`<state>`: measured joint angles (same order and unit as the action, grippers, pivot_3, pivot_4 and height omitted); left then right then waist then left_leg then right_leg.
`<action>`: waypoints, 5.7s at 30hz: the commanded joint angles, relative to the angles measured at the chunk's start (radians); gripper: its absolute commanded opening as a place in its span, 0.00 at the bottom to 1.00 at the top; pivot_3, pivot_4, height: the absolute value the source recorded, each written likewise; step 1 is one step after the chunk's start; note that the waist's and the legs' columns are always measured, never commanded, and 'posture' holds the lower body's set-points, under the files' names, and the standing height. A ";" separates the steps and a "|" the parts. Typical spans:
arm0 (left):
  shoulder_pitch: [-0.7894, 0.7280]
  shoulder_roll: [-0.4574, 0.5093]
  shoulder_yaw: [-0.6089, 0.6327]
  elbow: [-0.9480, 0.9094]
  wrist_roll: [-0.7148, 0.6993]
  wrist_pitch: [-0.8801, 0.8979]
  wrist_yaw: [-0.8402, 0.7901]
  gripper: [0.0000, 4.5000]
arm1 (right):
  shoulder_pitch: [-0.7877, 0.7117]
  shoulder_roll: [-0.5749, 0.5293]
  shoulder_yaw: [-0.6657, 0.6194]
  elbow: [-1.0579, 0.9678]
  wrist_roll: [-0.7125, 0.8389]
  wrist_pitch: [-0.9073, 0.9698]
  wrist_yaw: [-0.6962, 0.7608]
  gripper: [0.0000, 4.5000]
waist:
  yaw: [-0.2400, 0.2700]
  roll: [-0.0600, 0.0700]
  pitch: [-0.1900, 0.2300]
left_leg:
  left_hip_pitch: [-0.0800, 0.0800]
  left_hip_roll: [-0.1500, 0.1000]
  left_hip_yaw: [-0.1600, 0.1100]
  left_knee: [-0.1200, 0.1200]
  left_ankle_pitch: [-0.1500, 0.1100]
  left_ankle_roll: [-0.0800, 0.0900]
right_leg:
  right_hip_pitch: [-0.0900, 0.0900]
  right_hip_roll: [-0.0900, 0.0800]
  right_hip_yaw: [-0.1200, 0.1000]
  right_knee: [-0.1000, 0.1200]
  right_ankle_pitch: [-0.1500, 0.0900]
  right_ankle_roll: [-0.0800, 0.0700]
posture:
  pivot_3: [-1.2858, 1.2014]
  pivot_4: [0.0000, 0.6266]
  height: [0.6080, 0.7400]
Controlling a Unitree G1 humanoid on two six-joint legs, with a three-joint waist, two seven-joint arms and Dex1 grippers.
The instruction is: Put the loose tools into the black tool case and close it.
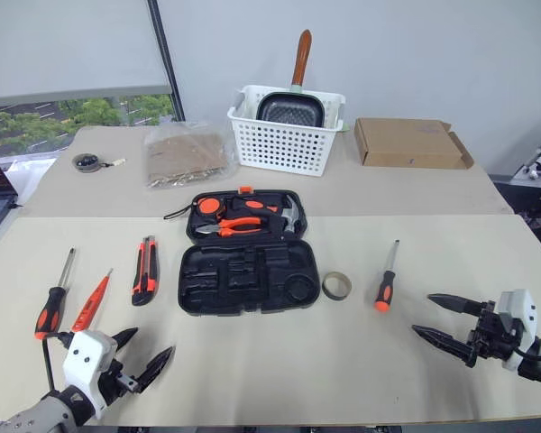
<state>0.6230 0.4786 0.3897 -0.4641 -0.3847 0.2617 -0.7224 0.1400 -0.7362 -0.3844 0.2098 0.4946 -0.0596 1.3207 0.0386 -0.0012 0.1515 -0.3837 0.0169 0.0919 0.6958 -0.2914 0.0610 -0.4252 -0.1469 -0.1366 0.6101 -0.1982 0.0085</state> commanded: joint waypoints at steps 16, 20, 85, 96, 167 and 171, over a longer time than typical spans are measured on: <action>-0.102 0.021 0.262 -0.008 -0.246 -0.003 0.043 1.00 | -0.149 -0.053 0.006 -0.106 0.093 0.048 0.023 0.98 | -0.003 0.000 0.000 | 0.000 0.000 0.000 0.000 0.000 0.001 | 0.000 0.000 0.001 0.001 0.000 0.001 | 0.52 0.24 0.70; -0.204 0.072 0.357 0.085 -0.239 0.092 0.193 1.00 | -0.262 -0.037 0.083 -0.256 0.157 0.171 0.000 0.98 | -0.004 0.000 0.000 | 0.001 0.000 0.000 0.000 0.000 0.000 | 0.000 0.000 0.001 0.001 0.002 0.003 | 0.52 0.24 0.70; -1.268 0.292 -0.576 0.894 0.264 -0.385 -0.631 0.22 | -0.120 -0.003 -0.044 -0.644 0.238 0.310 -0.193 1.00 | 0.000 -0.009 0.003 | -0.002 0.000 0.003 0.000 0.005 0.003 | -0.002 0.006 -0.001 0.000 0.004 0.000 | 0.52 0.24 0.70; -1.320 0.256 -0.571 0.960 0.321 -0.411 -0.578 0.22 | -0.085 0.014 -0.034 -0.624 0.224 0.255 -0.174 1.00 | 0.000 -0.009 0.003 | -0.001 0.000 0.003 0.001 0.004 0.005 | 0.000 0.005 -0.001 0.000 0.004 0.001 | 0.52 0.24 0.70; -1.098 0.084 -0.710 0.926 0.676 -0.480 -0.012 0.01 | -0.030 0.004 0.000 -0.610 0.167 0.230 -0.208 1.00 | 0.011 0.011 -0.011 | 0.008 -0.001 0.004 0.003 0.005 0.001 | 0.005 0.000 0.003 0.003 0.009 0.005 | 0.52 0.24 0.70; -1.082 0.065 -0.692 0.903 0.651 -0.448 -0.012 0.01 | -0.033 -0.004 0.001 -0.599 0.142 0.234 -0.217 1.00 | 0.010 0.012 -0.012 | 0.010 -0.001 0.004 0.003 0.004 0.001 | 0.005 0.000 0.004 0.003 0.009 0.005 | 0.52 0.24 0.70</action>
<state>-0.5102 0.5621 -0.2601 0.3899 0.2460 -0.2408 -0.7168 0.1105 -0.7217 -0.3628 -0.3801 0.6466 0.1940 1.1103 0.0489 0.0107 0.1399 -0.3734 0.0159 0.0957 0.6986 -0.2872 0.0618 -0.4206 -0.1470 -0.1326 0.6127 -0.1888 0.0138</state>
